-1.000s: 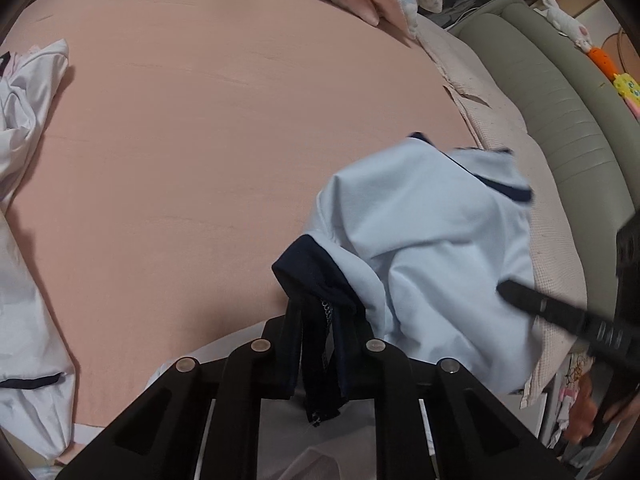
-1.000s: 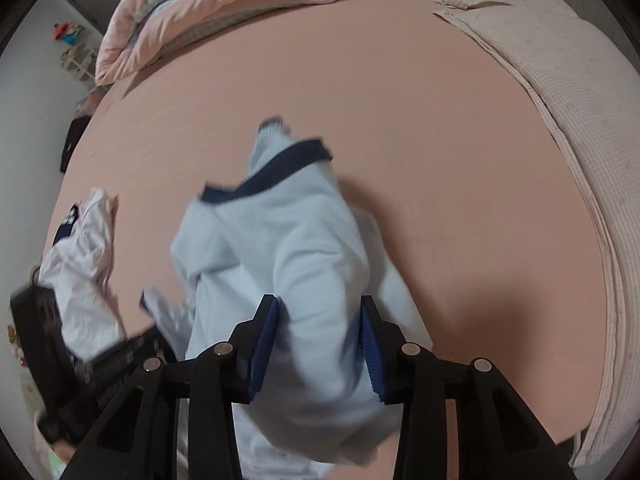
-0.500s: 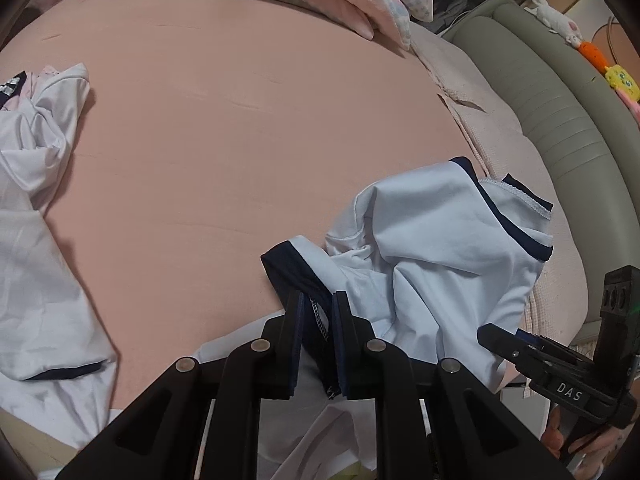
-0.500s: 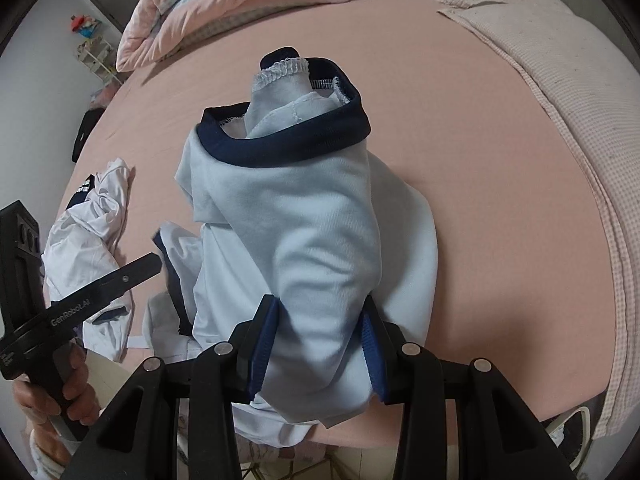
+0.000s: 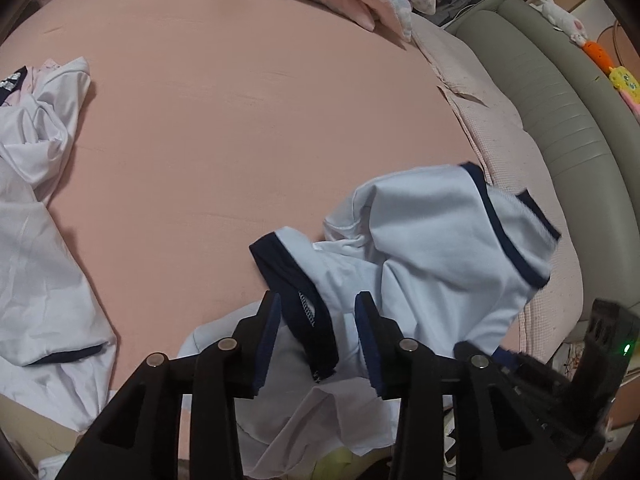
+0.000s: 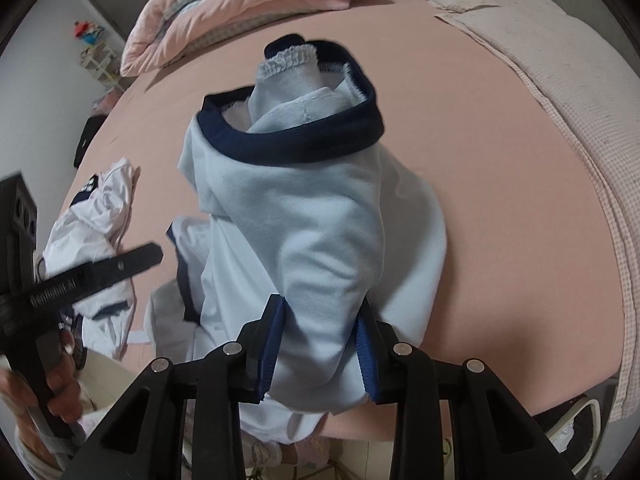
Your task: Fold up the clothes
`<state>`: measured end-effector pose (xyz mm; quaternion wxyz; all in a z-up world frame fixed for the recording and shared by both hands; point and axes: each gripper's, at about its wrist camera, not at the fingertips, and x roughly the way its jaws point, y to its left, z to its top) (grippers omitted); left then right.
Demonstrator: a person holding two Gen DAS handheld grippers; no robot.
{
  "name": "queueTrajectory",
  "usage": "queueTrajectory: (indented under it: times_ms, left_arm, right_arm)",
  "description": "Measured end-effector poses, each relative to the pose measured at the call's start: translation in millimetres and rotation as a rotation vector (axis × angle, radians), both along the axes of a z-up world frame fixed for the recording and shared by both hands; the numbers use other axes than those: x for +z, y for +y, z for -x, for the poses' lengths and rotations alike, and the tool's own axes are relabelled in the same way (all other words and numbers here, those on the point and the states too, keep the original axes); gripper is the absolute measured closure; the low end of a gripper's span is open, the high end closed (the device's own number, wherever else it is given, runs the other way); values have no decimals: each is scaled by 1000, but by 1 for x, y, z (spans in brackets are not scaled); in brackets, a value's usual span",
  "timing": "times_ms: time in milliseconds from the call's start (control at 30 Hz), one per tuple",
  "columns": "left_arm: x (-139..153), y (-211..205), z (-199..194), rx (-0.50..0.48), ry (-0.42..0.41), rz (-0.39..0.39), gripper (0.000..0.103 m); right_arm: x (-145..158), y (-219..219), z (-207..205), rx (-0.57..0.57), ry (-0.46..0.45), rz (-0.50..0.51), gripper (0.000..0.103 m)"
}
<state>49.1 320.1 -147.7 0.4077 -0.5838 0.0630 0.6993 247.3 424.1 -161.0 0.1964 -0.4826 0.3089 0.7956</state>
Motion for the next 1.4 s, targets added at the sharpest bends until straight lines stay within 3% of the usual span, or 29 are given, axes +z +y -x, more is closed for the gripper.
queueTrajectory:
  times_ms: [233,467,633,867,1167,1300,1400]
  left_arm:
    - [20,8,-6,-29,22,0,56]
    - [37,37,-9,-77,47,9,56]
    - [55,59,-13,-107,84,-1,56]
    - [37,95,-16,-132,81,61,55]
    - [27,64,-14,-118,65,56,56]
    - [20,61,-15,-110,83,81,67]
    - [15,61,-18,-127,80,76,79]
  right_arm:
    - [-6,-3,-5,20,21,18,70]
    - [-14,-22,4,63,-7,-38,70]
    - [-21,-24,6,54,-1,-20,70]
    - [-23,-19,3,49,4,1,70]
    - [-21,-19,7,52,-2,-21,67]
    - [-23,-23,10,58,-1,-37,62]
    - [-25,-24,11,41,28,-21,43]
